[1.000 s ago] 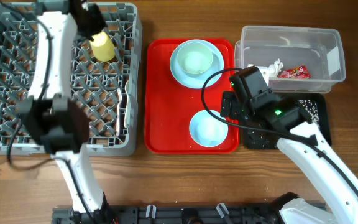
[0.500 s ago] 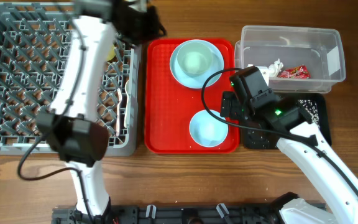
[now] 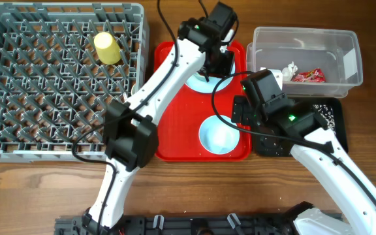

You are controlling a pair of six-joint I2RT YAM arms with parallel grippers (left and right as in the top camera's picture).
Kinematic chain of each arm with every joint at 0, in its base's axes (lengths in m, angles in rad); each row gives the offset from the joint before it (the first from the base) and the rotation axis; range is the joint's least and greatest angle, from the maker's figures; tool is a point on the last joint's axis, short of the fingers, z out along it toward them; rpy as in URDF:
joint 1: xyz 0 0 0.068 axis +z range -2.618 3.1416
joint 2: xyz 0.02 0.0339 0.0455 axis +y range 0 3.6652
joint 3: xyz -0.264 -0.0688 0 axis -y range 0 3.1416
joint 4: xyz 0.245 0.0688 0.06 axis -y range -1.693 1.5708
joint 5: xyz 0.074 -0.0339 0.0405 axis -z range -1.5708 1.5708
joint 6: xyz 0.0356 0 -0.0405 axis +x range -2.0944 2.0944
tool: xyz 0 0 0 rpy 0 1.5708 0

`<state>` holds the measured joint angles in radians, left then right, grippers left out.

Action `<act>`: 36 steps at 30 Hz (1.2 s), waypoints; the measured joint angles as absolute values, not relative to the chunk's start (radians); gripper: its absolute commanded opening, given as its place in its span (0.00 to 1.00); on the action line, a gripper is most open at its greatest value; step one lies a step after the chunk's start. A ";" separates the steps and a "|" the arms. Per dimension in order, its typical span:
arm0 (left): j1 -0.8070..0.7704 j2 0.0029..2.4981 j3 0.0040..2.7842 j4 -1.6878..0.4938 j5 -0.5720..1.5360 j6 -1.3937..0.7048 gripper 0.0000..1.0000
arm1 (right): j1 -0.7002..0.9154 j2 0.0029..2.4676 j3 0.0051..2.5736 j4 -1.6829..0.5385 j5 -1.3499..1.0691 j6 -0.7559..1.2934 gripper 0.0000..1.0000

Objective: Sort waste into correct bins and load items into the dishwasher rack
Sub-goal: 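Reach the left gripper to the green bowl on the plate and grasp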

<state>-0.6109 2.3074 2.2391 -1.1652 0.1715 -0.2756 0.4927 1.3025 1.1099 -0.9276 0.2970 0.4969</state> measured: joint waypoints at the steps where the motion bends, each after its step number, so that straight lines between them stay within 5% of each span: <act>1: -0.611 2.314 2.239 -1.150 0.167 -0.276 0.18 | 0.493 1.303 1.110 -0.928 0.297 0.497 1.00; 36: -0.609 2.486 2.238 -0.926 0.041 -0.275 0.18 | 0.493 1.303 1.110 -0.928 0.297 0.497 1.00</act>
